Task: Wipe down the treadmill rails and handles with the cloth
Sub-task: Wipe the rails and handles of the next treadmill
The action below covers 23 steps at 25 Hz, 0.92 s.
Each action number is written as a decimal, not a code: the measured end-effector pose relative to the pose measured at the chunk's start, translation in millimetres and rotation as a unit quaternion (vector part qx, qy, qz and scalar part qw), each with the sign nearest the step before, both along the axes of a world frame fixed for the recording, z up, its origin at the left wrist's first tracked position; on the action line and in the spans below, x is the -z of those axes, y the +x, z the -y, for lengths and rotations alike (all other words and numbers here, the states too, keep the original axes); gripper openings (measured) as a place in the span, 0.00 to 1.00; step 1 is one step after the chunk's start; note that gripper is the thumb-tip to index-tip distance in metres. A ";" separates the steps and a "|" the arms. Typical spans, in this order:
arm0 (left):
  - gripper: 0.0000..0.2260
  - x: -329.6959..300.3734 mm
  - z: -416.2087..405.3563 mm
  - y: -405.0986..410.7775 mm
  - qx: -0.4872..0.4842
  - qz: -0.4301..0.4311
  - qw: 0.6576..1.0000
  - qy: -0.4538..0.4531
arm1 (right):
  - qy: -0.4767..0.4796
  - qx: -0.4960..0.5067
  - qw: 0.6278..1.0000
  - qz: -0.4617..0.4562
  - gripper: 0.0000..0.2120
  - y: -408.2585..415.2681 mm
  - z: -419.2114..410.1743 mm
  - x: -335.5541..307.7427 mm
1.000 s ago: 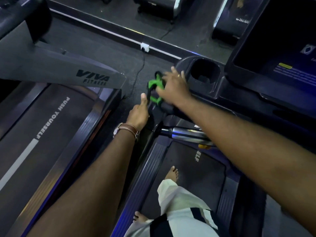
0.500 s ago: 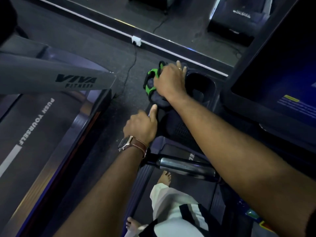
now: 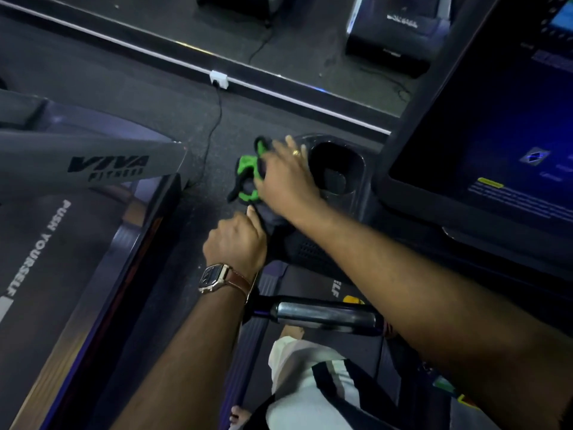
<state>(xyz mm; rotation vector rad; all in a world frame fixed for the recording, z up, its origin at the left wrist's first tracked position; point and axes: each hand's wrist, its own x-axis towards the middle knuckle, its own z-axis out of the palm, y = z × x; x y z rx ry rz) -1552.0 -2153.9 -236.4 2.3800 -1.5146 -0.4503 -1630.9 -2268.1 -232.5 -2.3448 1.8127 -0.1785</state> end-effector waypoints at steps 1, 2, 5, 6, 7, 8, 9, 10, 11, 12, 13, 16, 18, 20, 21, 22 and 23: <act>0.23 0.1 0.7 1.3 -0.002 -0.001 1.000 0.005 | -0.008 -0.016 1.000 0.006 0.20 -3.0 -5.2 3.1; 0.23 -0.6 1.9 2.1 -0.004 0.001 1.000 0.012 | -0.015 0.006 1.000 0.007 0.19 -4.4 4.6 0.1; 0.24 -5.1 4.2 1.2 -0.009 0.002 1.000 0.028 | 0.016 0.150 0.989 0.008 0.16 3.5 50.2 -26.2; 0.24 -6.6 3.5 0.6 -0.010 -0.002 1.000 0.029 | 0.017 0.126 0.992 0.011 0.16 3.8 47.7 -23.1; 0.23 -7.2 2.9 0.3 -0.012 -0.008 0.999 0.030 | 0.010 0.058 0.998 0.008 0.17 2.3 33.9 -16.7; 0.22 -8.1 2.8 0.9 -0.014 -0.012 0.999 0.033 | 0.016 -0.028 0.999 -0.007 0.18 2.0 15.2 -9.0; 0.20 -7.5 3.0 2.1 -0.021 -0.015 0.999 0.038 | 0.035 -0.084 0.996 0.003 0.18 -1.0 -2.3 -4.6; 0.19 -6.9 3.3 3.8 -0.031 -0.015 0.999 0.042 | 0.031 -0.100 0.994 0.010 0.18 -3.0 -7.8 -1.8; 0.19 -7.3 3.8 4.9 -0.041 -0.017 0.998 0.044 | 0.022 -0.078 0.997 -0.001 0.18 0.9 -3.8 -6.3; 0.19 -8.6 3.5 4.7 -0.054 -0.022 0.997 0.041 | 0.002 -0.027 1.000 -0.013 0.17 7.6 7.3 -10.0; 0.19 -9.4 3.1 3.1 -0.069 -0.029 0.997 0.032 | 0.011 0.024 0.999 -0.023 0.17 13.1 17.6 -16.6; 0.15 -9.0 -0.8 0.1 -0.103 -0.035 0.994 0.000 | 0.038 -0.007 0.999 -0.003 0.19 23.1 2.5 -15.7; 0.11 -4.9 -3.0 3.2 -0.091 -0.035 0.995 -0.013 | -0.013 -0.065 0.995 0.079 0.16 12.1 -44.6 3.5; 0.10 -1.7 -4.7 5.1 -0.048 -0.015 0.998 -0.041 | -0.097 -0.047 0.983 0.147 0.15 -16.1 -71.8 14.5; 0.10 -1.0 -4.8 4.8 -0.015 -0.006 0.998 -0.066 | -0.126 -0.029 0.982 0.137 0.17 -29.5 -75.7 18.0; 0.11 -0.5 -4.2 4.3 0.026 -0.002 0.995 -0.092 | -0.128 -0.012 0.985 0.118 0.19 -37.5 -76.3 18.1; 0.12 1.4 -3.8 4.0 0.065 -0.002 0.992 -0.112 | -0.117 0.011 0.988 0.102 0.20 -36.7 -72.2 16.6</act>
